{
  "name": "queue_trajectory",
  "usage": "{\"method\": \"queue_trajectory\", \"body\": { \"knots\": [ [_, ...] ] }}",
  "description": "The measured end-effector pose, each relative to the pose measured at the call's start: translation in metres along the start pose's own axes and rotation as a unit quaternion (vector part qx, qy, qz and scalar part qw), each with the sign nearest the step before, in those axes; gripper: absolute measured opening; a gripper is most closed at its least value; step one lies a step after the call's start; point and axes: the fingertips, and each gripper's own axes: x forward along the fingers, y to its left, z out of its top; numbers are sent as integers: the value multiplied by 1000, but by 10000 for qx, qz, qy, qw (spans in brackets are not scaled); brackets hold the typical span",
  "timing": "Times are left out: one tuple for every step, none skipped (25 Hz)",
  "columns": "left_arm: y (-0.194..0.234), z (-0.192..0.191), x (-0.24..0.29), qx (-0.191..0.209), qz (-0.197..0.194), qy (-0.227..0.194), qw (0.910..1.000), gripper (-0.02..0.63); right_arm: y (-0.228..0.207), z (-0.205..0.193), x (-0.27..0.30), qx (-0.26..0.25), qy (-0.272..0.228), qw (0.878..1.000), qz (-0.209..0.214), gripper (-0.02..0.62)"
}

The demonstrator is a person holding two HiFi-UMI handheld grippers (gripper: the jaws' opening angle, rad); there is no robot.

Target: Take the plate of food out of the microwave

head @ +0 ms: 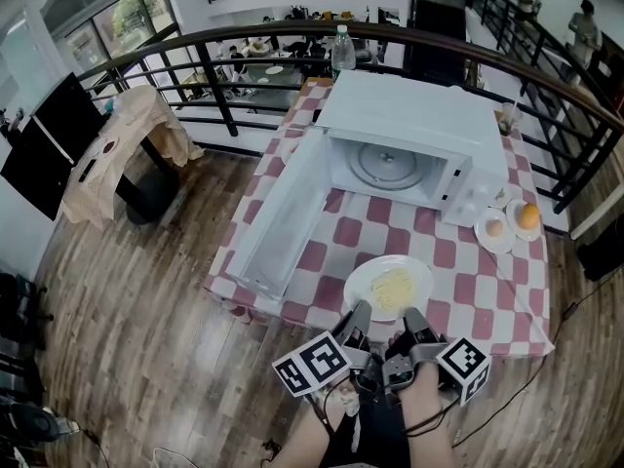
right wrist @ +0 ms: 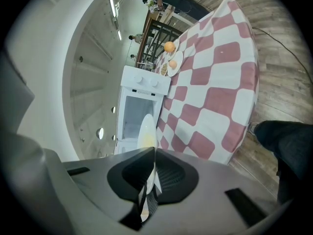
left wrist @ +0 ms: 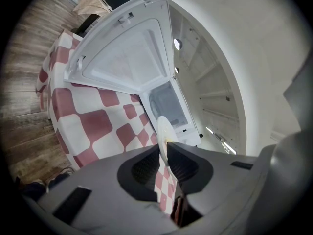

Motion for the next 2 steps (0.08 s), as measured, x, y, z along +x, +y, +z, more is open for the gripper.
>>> {"method": "queue_trajectory", "body": {
  "knots": [
    [0, 0, 0, 0, 0, 3, 10000, 74, 0, 0, 0, 6, -2, 10000, -1, 21],
    [0, 1, 0, -1, -1, 6, 10000, 74, 0, -1, 0, 13, -4, 10000, -2, 21]
  ]
}}
